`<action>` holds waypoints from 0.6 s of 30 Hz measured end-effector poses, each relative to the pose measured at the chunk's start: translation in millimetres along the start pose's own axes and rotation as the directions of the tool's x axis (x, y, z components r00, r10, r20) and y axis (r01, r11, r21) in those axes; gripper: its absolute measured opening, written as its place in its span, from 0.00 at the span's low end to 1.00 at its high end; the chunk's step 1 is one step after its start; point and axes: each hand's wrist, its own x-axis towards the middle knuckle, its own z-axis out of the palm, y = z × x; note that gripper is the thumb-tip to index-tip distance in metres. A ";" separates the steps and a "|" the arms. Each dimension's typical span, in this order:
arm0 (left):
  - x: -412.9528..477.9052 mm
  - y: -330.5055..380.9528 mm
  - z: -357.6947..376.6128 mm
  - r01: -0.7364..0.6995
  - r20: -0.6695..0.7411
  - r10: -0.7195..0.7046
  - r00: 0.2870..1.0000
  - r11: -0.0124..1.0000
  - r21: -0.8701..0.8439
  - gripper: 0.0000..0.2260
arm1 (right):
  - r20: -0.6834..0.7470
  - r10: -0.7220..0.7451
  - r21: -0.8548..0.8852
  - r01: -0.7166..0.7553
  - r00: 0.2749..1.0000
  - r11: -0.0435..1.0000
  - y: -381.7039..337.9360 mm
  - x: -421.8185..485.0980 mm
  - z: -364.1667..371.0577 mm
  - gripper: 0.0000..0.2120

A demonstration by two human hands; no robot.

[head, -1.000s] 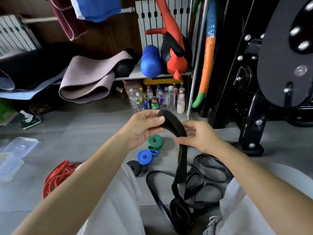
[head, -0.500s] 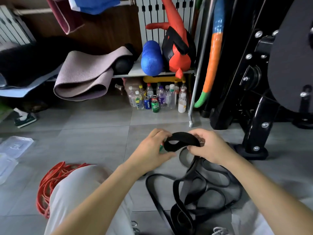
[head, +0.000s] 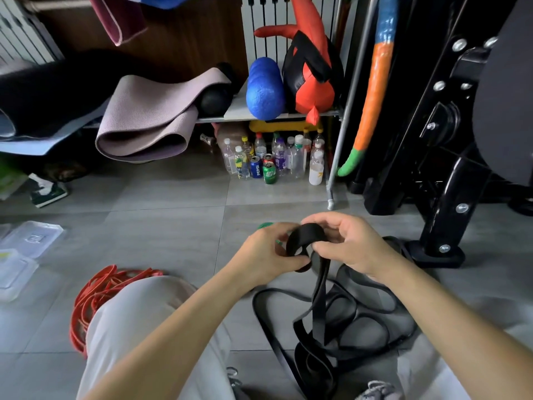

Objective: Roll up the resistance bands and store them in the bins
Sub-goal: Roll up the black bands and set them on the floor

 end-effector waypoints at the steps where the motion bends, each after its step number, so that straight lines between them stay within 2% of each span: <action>1: -1.6 0.6 0.8 -0.007 0.010 0.007 1.000 0.999 -0.044 0.15 | -0.004 -0.004 0.016 0.004 1.000 1.000 0.4 0.3 0.6 0.19; 4: -2.7 -0.1 0.2 0.041 -0.013 -0.043 0.999 0.991 -0.127 0.12 | -0.020 -0.023 0.018 0.023 1.000 1.000 0.3 1.8 1.3 0.20; 7: -1.7 -1.3 -0.7 0.047 -0.062 -0.054 0.997 0.994 -0.102 0.14 | -0.032 -0.042 -0.008 0.042 0.999 0.999 1.0 2.5 1.0 0.20; 11: -2.1 -2.0 -5.9 0.059 -0.084 -0.066 0.994 0.995 -0.086 0.11 | -0.034 -0.032 -0.025 0.031 0.999 0.999 2.4 1.2 -4.3 0.19; 18: -7.2 5.9 -15.2 0.022 -0.075 -0.051 0.996 0.939 -0.344 0.11 | 0.010 0.018 -0.116 -0.016 1.000 0.993 8.8 -2.6 -1.6 0.16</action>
